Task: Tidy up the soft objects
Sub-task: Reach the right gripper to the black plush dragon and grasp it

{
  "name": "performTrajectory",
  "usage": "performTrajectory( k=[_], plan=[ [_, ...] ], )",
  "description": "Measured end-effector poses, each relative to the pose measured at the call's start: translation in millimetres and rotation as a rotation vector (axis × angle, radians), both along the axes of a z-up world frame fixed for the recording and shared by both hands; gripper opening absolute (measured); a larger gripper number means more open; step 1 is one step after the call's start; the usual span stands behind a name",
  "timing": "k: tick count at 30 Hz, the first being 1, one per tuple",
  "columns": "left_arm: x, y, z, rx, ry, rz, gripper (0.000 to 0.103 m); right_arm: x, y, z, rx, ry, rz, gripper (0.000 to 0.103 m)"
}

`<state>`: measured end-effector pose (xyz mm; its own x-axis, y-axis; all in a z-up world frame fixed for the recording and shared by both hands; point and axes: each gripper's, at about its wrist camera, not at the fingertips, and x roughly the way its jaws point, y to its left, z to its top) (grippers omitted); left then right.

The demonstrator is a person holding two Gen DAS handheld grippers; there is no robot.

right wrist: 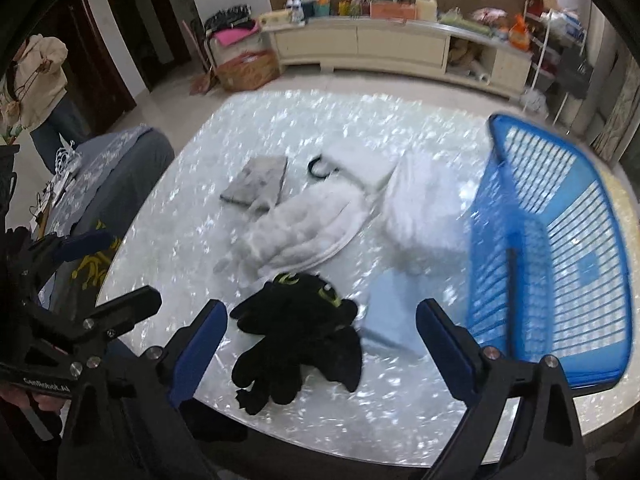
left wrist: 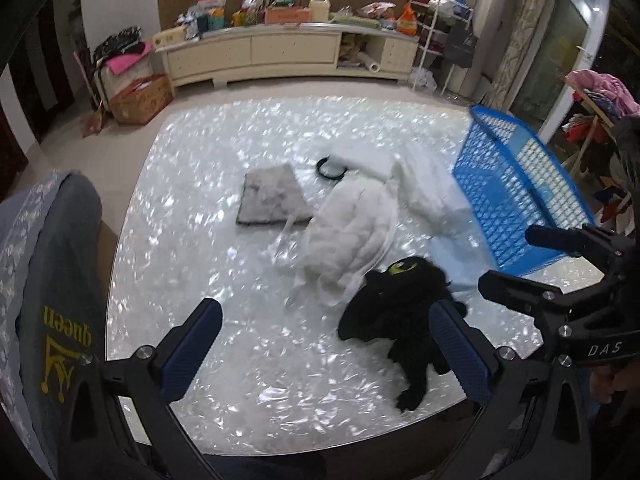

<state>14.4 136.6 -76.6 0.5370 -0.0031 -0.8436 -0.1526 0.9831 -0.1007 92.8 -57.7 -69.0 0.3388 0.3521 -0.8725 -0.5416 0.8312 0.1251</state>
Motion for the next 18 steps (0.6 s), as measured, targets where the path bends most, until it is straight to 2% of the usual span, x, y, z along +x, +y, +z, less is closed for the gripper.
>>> performTrajectory(
  k=[7,12,18],
  plan=[
    [9,15,-31,-0.013,0.059,0.006,0.103,12,15,-32,-0.03,0.12,0.007,0.09],
    [18,20,-52,-0.006,0.095,-0.004,0.103,17,23,-52,-0.06,0.172,-0.001,0.088],
    [26,24,-68,-0.009,0.121,-0.026,0.103,23,24,-72,-0.087,0.244,-0.014,0.079]
  ],
)
